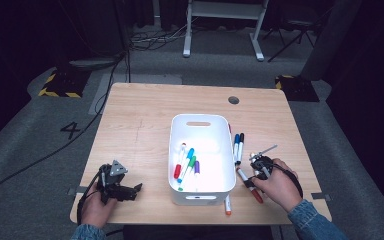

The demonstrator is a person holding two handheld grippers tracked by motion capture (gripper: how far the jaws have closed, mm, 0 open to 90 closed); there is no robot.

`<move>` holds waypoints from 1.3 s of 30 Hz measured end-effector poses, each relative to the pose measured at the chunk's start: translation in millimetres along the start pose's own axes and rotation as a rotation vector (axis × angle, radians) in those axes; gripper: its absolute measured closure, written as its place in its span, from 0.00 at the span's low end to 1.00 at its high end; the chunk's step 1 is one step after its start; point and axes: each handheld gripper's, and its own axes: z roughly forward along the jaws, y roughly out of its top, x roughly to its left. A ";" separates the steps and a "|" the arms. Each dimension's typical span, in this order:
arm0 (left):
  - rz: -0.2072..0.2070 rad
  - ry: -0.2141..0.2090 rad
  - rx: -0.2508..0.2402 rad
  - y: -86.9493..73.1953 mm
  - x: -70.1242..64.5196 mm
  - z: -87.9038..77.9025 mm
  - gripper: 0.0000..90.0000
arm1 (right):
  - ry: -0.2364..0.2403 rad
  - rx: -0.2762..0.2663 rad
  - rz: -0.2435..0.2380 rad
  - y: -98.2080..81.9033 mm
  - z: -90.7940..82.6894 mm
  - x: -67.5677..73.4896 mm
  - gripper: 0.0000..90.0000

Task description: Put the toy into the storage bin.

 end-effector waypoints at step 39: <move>0.000 0.000 0.000 0.0 0.0 0.0 0.00 | 0.046 -0.172 -0.041 10.3 -63.3 13.7 0.85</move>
